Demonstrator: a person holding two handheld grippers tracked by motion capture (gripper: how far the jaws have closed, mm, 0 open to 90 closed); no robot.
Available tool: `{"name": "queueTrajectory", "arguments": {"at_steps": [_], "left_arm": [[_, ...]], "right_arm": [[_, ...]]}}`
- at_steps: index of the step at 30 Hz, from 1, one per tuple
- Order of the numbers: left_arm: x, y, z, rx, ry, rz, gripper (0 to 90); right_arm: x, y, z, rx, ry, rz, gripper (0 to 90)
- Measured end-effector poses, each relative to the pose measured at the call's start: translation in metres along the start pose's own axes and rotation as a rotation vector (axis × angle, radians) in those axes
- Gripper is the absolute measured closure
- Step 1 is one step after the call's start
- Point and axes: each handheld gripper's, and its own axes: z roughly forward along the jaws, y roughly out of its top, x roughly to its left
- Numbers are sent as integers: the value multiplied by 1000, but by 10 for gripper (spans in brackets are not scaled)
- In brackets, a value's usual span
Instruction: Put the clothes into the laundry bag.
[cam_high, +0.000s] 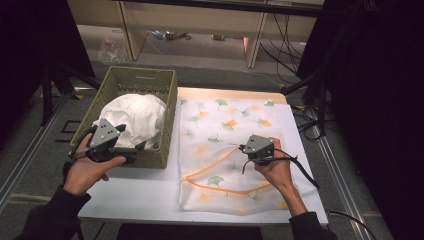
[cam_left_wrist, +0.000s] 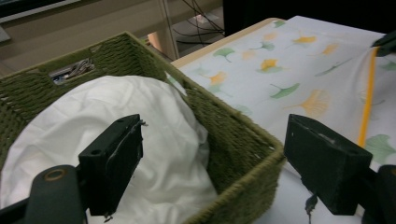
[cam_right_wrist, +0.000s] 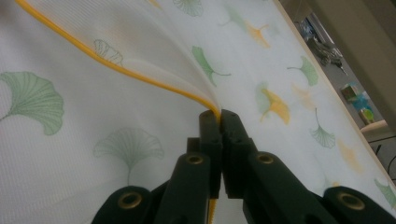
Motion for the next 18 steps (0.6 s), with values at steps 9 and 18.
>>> {"name": "queueTrajectory", "arguments": {"at_steps": [9,18], "left_arm": [[44,19,25,48,44,-21,169],[84,32,71,215,52,-24,162]], "right_arm": [[-3,6,-8,-22,-18,-22,896],[-5,14,-12,-28,-25,-50,896]]}}
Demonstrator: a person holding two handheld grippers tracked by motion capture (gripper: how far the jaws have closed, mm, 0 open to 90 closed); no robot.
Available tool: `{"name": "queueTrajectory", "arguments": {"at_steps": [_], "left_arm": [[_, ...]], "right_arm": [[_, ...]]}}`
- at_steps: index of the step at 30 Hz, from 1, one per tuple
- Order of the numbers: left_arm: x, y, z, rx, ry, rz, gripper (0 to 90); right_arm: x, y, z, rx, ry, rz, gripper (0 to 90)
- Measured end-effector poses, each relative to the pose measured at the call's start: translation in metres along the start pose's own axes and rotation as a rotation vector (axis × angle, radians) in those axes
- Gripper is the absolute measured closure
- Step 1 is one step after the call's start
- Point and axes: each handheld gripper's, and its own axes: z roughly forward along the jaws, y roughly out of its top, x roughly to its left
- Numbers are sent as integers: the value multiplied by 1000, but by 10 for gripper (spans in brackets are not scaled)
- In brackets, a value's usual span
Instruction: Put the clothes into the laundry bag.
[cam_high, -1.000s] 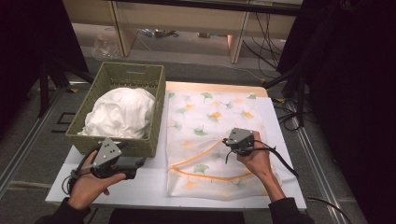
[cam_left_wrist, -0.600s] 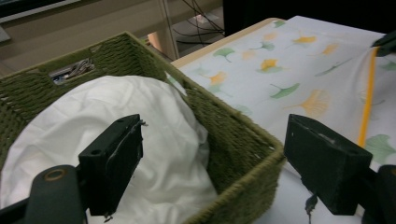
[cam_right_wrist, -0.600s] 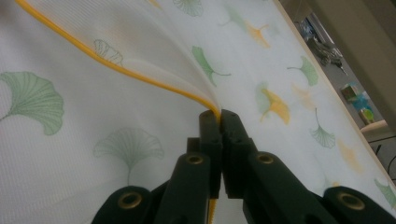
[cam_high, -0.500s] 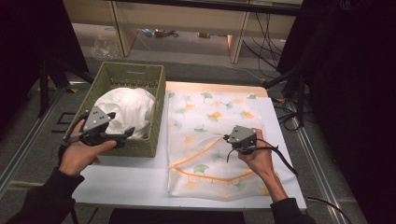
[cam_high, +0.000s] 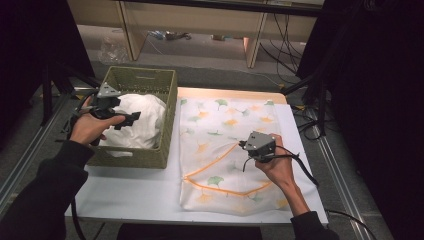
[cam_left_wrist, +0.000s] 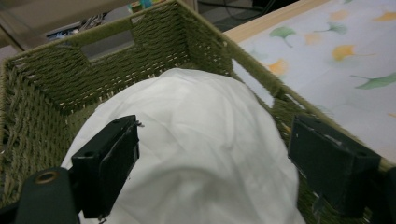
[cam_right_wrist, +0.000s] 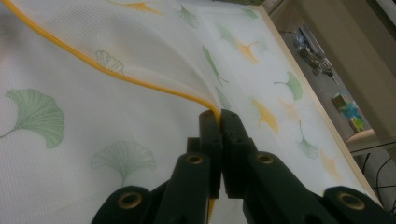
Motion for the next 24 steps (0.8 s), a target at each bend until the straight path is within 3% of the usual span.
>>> {"name": "queueTrajectory", "arguments": {"at_steps": [1,2,4,5,6,7,9,10,12,13,15,17,18,19,20,21,22,24], "left_arm": [[2,1,6,16,-4,18,159],[1,2,13,8,-7,4,159],[1,3,25,40,-23,22,158],[-2,2,33,35,-28,5,158],[-4,1,39,61,-32,13,158],[-6,-2,45,72,-21,4,157],[-4,-7,56,115,15,20,152],[-2,-10,59,121,23,3,151],[4,-14,61,139,41,-23,148],[7,-17,60,146,50,-31,147],[14,-20,56,189,64,-10,147],[18,-23,53,189,62,-52,145],[20,-24,55,166,59,-63,145],[15,-27,60,241,54,-139,134],[15,-27,60,241,54,-139,96],[16,-30,67,278,21,-117,96],[15,-34,76,280,3,-118,30],[17,-36,87,309,3,-138,0]], "right_arm": [[1,0,1,2,2,5,896],[1,0,1,5,7,4,896],[2,0,1,11,13,8,896],[4,0,1,14,11,24,896],[3,0,2,10,16,-5,896],[2,0,2,10,22,-28,896],[2,-1,2,7,25,-25,896],[2,-1,2,9,26,-25,896],[2,-2,1,14,31,-32,896],[4,-3,1,23,35,-2,896],[4,-3,2,24,33,0,896],[4,-4,3,26,37,0,896],[4,-4,3,28,38,1,896],[3,-4,4,21,41,-21,896],[3,-4,4,21,41,-21,896],[3,-3,5,20,44,-24,896],[3,-3,5,17,44,-29,896],[5,-4,4,32,53,-14,896]]}}
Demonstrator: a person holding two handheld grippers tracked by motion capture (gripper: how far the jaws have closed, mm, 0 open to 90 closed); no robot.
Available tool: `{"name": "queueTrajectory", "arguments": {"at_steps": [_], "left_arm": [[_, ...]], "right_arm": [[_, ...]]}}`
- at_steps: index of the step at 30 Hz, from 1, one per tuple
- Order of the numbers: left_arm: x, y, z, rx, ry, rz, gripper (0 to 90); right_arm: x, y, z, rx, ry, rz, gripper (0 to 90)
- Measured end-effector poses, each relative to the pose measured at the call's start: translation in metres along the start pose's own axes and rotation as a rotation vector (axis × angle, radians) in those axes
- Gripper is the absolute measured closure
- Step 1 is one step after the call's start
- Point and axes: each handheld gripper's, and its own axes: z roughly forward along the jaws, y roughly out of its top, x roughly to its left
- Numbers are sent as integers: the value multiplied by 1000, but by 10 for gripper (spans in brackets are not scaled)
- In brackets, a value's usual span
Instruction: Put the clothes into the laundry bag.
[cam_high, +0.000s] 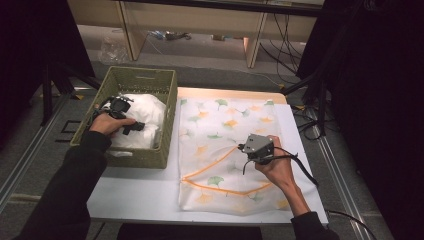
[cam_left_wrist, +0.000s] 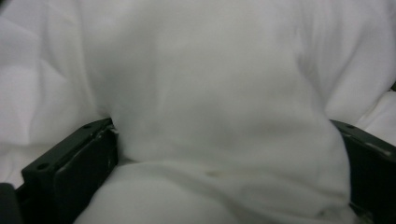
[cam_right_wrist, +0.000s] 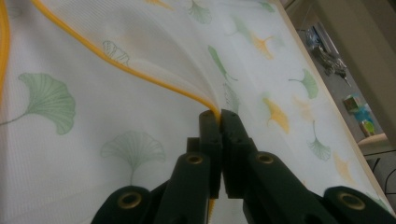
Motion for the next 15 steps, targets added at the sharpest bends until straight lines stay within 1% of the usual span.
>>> {"name": "queueTrajectory", "arguments": {"at_steps": [1,3,4,5,6,8,9,10,11,12,13,14,15], "left_arm": [[0,1,4,4,-4,-12,0],[2,1,9,3,-47,5,0],[3,0,11,-5,-59,0,0],[4,-1,13,-8,-65,-2,0],[5,-2,15,-8,-81,-3,0],[4,-4,20,22,-122,19,0],[3,-5,21,31,-138,43,136],[3,-5,20,35,-137,61,206],[4,-5,19,38,-153,50,206],[4,-5,17,31,-170,42,273],[4,-6,15,27,-188,56,318],[4,-5,13,29,-200,83,344],[3,-6,13,20,-221,97,344]], "right_arm": [[-2,0,0,-7,-7,-30,896],[-2,0,0,-9,-6,-26,896],[0,0,0,0,-1,-1,896],[0,0,3,-3,6,-29,896],[0,0,3,-3,6,-29,896],[0,1,4,-5,7,-35,895],[1,1,3,-2,10,-30,895],[1,1,3,-4,10,-36,895],[1,1,3,-4,10,-36,895],[0,1,2,-6,10,-35,895],[0,1,2,-6,10,-19,895],[-1,2,3,-12,11,-27,895],[-1,2,3,-12,11,-27,895]]}}
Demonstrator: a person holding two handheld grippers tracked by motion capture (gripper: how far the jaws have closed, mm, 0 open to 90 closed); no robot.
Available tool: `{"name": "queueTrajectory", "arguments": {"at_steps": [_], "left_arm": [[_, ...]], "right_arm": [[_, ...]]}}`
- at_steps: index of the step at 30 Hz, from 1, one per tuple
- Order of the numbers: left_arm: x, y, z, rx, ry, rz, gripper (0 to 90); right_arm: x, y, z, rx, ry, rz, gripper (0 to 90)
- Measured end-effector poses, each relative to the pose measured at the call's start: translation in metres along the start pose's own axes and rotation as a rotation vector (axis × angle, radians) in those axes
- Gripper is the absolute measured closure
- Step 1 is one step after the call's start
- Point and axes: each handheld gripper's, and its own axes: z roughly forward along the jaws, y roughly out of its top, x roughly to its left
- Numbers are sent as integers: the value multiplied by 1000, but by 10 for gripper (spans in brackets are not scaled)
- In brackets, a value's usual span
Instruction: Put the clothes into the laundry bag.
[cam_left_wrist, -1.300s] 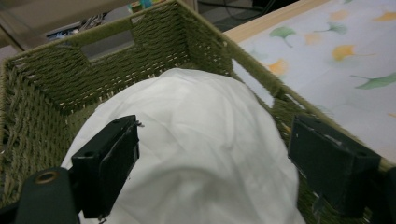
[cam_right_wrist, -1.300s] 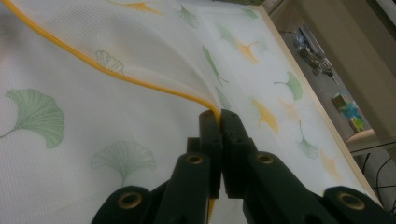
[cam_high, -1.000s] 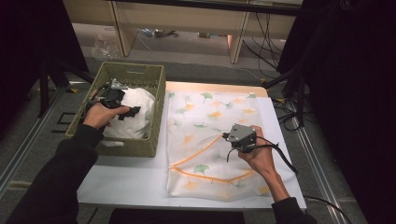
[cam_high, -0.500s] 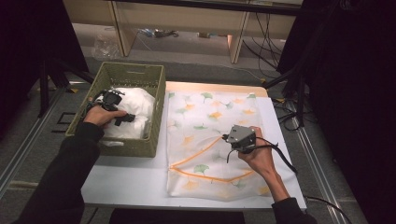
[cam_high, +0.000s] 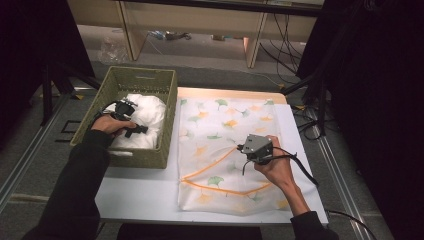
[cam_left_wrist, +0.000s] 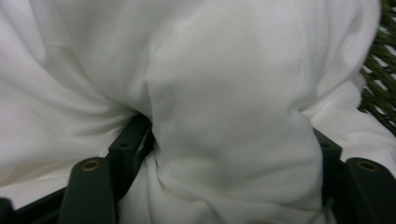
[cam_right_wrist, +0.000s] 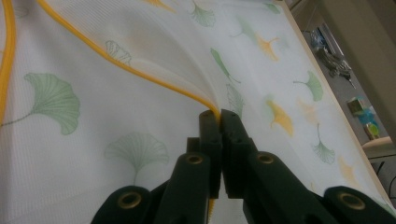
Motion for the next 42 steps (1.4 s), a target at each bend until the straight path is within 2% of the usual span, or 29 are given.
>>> {"name": "queueTrajectory", "arguments": {"at_steps": [2,4,5,6,7,8,9,11,12,14,15,16,17,18,20,21,22,24,25,26,29,32,33,35,38,40,42], "left_arm": [[1,0,-2,-9,-22,26,342],[1,-1,-1,-24,4,13,306],[1,0,0,-25,32,11,240],[-2,1,2,-19,84,1,191],[-4,1,4,-35,121,2,145],[-4,3,6,-22,143,-1,137],[-4,5,8,-9,162,-35,122],[-3,10,12,58,228,-94,55],[-4,11,17,71,251,-93,6],[-10,12,23,98,269,-43,0],[-12,12,25,103,281,-32,0],[-12,12,26,102,282,-33,0],[-11,12,26,107,269,-36,0],[-8,10,26,97,257,-39,0],[-6,9,26,93,228,-43,6],[-5,8,24,89,217,-36,62],[-4,8,21,78,223,-42,137],[-3,8,16,87,250,-16,307],[-3,9,15,84,274,-14,355],[-2,10,15,95,270,-16,375],[-1,12,16,102,264,-41,332],[-1,11,22,92,284,-57,134],[0,10,23,99,297,-49,104],[5,9,28,108,330,-90,0],[4,10,31,117,335,-102,0],[6,8,31,108,303,-119,0],[7,7,28,99,255,-125,74]], "right_arm": [[1,0,2,6,5,10,895],[1,1,3,8,6,-3,895],[2,1,4,14,11,12,895],[1,1,5,8,4,-7,895],[2,1,5,15,13,-10,895],[2,0,5,16,14,-11,895],[2,1,4,12,8,-13,895],[3,0,3,10,4,0,895],[2,0,2,7,3,-12,895],[3,0,0,10,4,-12,895],[3,-1,0,9,3,-1,895],[2,-1,1,6,4,-9,895],[3,-1,1,12,4,9,895],[2,-1,2,7,8,-15,895],[4,0,2,8,7,-17,895],[4,0,2,8,7,-19,895],[4,0,2,9,6,-18,895],[3,-1,1,9,5,-17,895],[3,-1,1,8,3,-16,895],[3,-1,1,7,3,-16,895],[3,-1,1,9,4,-23,895],[4,-1,2,13,6,-19,895],[4,-1,2,12,0,-17,895],[4,-1,1,13,2,-16,895],[5,-1,1,12,-2,-16,895],[6,-2,1,18,7,-19,895],[6,-2,1,18,8,-21,895]]}}
